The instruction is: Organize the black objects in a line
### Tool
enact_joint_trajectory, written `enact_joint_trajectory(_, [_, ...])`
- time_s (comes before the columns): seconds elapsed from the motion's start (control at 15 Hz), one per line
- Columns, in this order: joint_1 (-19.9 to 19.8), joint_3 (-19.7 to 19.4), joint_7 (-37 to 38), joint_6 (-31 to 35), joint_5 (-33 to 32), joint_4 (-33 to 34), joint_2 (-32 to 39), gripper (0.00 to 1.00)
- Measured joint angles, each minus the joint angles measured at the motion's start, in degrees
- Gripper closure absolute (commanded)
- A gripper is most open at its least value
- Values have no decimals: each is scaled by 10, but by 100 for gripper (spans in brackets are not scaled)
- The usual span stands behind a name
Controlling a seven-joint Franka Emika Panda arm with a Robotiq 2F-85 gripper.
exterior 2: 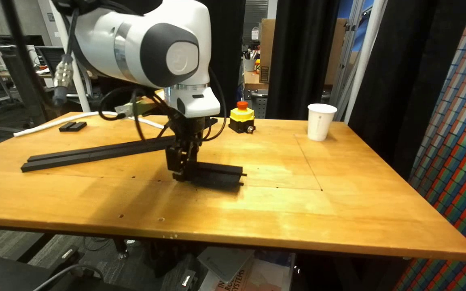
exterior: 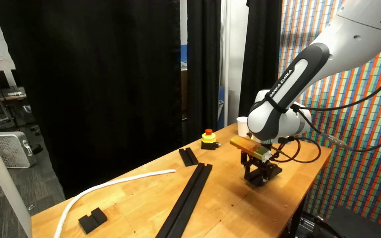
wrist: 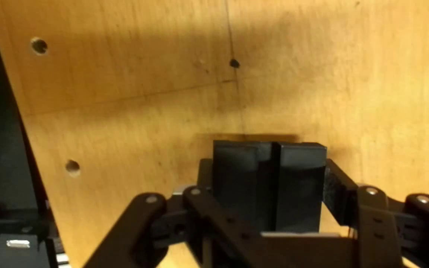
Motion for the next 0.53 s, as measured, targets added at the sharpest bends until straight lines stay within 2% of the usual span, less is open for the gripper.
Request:
enact_joint_trajectory(0.27, [-7,-4,-50,-48,-34,95,21,55])
enact_joint_trajectory(0.53, [-2,2,-113,-81,-35,206,71,55])
